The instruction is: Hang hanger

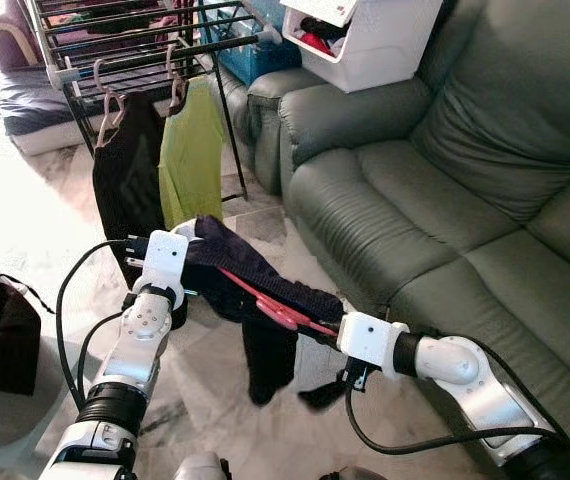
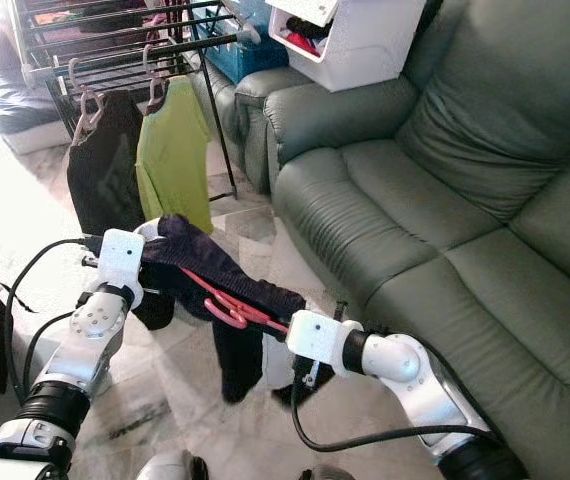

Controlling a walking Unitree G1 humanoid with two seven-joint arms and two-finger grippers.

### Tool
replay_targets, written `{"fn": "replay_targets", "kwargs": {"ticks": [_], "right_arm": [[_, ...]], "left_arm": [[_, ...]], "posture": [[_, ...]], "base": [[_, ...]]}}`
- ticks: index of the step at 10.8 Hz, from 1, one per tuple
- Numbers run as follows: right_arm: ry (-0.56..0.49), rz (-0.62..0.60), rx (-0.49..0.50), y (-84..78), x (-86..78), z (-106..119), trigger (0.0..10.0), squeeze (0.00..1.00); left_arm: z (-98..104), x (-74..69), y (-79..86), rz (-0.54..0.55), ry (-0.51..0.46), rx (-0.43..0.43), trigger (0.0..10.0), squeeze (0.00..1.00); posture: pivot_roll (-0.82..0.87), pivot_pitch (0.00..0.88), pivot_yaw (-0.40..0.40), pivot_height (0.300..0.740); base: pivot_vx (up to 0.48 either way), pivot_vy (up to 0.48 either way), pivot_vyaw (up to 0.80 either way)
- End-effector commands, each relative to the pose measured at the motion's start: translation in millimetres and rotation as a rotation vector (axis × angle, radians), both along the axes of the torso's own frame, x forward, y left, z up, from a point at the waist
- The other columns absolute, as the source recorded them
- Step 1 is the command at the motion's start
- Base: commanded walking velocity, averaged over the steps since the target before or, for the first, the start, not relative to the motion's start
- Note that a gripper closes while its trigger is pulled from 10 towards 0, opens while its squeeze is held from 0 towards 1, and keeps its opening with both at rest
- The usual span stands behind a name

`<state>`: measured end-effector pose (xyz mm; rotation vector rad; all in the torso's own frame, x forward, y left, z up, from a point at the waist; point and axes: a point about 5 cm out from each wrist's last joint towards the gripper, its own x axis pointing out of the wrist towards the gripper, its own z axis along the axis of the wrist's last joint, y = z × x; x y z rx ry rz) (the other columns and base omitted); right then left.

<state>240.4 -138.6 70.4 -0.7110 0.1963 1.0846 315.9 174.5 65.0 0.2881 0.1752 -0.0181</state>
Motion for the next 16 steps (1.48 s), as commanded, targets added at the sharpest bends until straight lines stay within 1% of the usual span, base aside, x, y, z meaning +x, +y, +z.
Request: {"fn": "replay_targets", "kwargs": {"ticks": [1, 2, 3, 4, 5, 6, 7, 8, 9, 10, 11, 12, 13, 14, 15, 16], "right_arm": [[0.082, -0.046, -0.145, -27.9, -9.1, -21, 10.0, 0.00], [0.106, -0.010, -0.124, -26.9, -14.7, -18, 10.0, 0.00], [0.155, 0.047, -0.120, -29.2, -21.8, -13, 10.0, 0.00], [0.193, 0.090, -0.135, -36.6, -26.8, -9, 10.0, 0.00], [0.246, 0.126, -0.106, -41.6, -32.7, 0, 10.0, 0.00], [0.284, 0.178, -0.039, -43.4, -39.0, 19, 10.0, 0.00], [0.272, 0.205, 0.023, -44.8, -37.9, 39, 10.0, 0.00], [0.235, 0.188, 0.091, -44.8, -27.7, 60, 10.0, 0.00], [0.162, 0.156, 0.114, -40.0, -17.6, 63, 10.0, 0.00], [0.098, 0.124, 0.134, -32.6, -11.5, 60, 10.0, 0.00], [0.066, 0.082, 0.161, -26.8, -8.5, 56, 10.0, 0.00], [-0.056, -0.044, 0.174, -24.5, 6.6, 55, 10.0, 0.00], [-0.136, -0.132, 0.246, -16.2, 15.5, 57, 10.0, 0.00], [-0.147, -0.147, 0.291, -8.9, 15.6, 57, 10.0, 0.00], [-0.080, -0.139, 0.274, -0.4, 10.3, 46, 10.0, 0.00], [-0.059, -0.147, 0.248, 0.5, 9.4, 38, 10.0, 0.00]], "left_arm": [[20, 9.5, 23.7, 0.118, -0.078, 0.011, 0.0, 0.00], [20, 9.5, 24.5, 0.116, -0.073, 0.007, 0.0, 0.00], [19, 9.7, 27.4, 0.123, -0.068, 0.006, 0.0, 0.00], [19, 9.7, 28.9, 0.126, -0.066, 0.006, 0.0, 0.00], [18, 9.3, 29.7, 0.128, -0.062, 0.008, 0.0, 0.00], [15, 8.7, 27.8, 0.115, -0.044, -0.003, 0.0, 0.00], [10, 7.8, 24.5, 0.094, -0.015, -0.012, 0.6, 0.00], [9, 7.6, 21.9, 0.081, -0.007, -0.022, 0.7, 0.00], [9, 8.5, 18.7, 0.066, -0.007, -0.034, 2.0, 0.00], [10, 9.1, 13.9, 0.048, -0.005, -0.053, 1.8, 0.00], [10, 9.0, 10.1, 0.033, -0.004, -0.075, 3.3, 0.00], [9, 7.2, 9.0, 0.030, 0.004, -0.092, 2.9, 0.00], [6, 5.3, 6.1, 0.022, 0.016, -0.117, 0.0, 0.00], [5, 4.9, 3.9, 0.023, 0.018, -0.130, 0.0, 0.00], [11, 6.6, 4.0, 0.049, -0.018, -0.133, 0.0, 0.00], [14, 8.5, 4.9, 0.046, -0.029, -0.138, 0.0, 0.00]], "posture": [[-0.06, 0.000, 0.008, 0.740], [-0.06, 0.000, 0.014, 0.740], [-0.06, 0.000, 0.014, 0.740], [-0.06, 0.000, 0.014, 0.740], [-0.06, 0.000, 0.015, 0.740], [-0.06, 0.000, 0.017, 0.740], [-0.07, 0.000, 0.020, 0.740], [-0.07, 0.000, 0.022, 0.740], [-0.07, 0.000, 0.023, 0.740], [-0.06, 0.000, 0.023, 0.740], [-0.06, 0.000, 0.022, 0.740], [-0.06, 0.000, 0.022, 0.740], [-0.06, 0.000, 0.023, 0.740], [-0.06, 0.000, 0.023, 0.740], [-0.05, 0.000, 0.026, 0.740], [-0.05, 0.000, 0.027, 0.740]], "base": [[0.000, 0.000, 0.00], [0.000, 0.000, 0.00], [0.000, 0.000, 0.00], [0.000, 0.000, 0.00], [0.000, 0.000, 0.00], [0.000, 0.000, 0.00], [0.000, 0.000, 0.00], [0.000, 0.000, 0.00], [0.000, 0.000, 0.00], [0.000, 0.000, 0.00], [0.000, 0.000, 0.00], [0.000, 0.000, 0.00], [0.000, 0.000, 0.00], [0.000, 0.000, 0.00], [0.000, 0.000, 0.00], [0.000, 0.000, 0.00]]}}
